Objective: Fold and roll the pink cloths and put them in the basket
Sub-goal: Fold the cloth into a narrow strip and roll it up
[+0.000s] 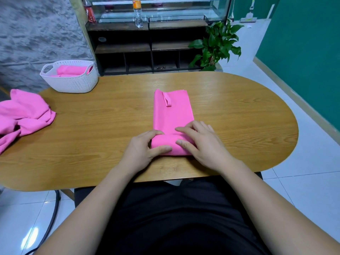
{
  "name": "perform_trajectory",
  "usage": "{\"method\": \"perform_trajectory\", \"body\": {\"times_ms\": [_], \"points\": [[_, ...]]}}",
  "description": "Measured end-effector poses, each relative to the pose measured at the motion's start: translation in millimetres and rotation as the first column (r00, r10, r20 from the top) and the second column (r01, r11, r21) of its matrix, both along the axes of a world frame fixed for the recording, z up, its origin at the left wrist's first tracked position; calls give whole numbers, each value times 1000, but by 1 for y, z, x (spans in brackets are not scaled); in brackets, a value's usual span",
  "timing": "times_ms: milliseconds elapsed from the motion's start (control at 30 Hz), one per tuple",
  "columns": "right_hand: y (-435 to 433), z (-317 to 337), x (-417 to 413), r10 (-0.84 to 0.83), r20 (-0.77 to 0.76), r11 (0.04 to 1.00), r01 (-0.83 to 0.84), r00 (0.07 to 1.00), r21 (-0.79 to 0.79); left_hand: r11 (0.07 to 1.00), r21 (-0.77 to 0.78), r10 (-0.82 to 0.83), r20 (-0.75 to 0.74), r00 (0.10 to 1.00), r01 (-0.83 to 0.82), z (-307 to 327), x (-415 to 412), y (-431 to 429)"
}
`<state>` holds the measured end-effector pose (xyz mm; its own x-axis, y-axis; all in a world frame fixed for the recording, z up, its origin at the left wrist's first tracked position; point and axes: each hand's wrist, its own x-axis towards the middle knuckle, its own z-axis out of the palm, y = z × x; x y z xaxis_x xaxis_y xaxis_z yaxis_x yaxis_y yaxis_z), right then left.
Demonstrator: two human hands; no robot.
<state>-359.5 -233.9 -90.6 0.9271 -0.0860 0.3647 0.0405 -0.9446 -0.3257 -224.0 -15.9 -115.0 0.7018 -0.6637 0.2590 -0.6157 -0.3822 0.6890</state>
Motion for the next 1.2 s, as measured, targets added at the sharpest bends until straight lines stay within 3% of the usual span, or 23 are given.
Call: {"method": "perform_trajectory", "body": {"times_ms": [67,267,500,633,833,1033,1200], "points": [[1,2,-2,42,33,999,-41,999,-19,998,29,50,-24,998,-49,1,1,1],[1,-2,1,104,-57,993,-100,993,66,998,29,50,-15,999,-50,5,-4,3],[-10,-10,8,88,-102,986,-72,991,150,1000,14,-23,203,979,21,6,-3,8],[-8,-9,8,28,-152,999,-25,988,25,1000,-18,-10,136,991,13,5,-4,6],[-4,-7,1,42,-35,997,-44,999,-69,998,28,56,-13,998,-55,7,4,7],[-2,-9,3,86,-27,989,-82,996,119,994,64,98,-99,990,-92,9,7,14],[-4,-12,6,86,-27,970,-77,996,231,999,-45,29,11,1000,-29,7,2,11]]}}
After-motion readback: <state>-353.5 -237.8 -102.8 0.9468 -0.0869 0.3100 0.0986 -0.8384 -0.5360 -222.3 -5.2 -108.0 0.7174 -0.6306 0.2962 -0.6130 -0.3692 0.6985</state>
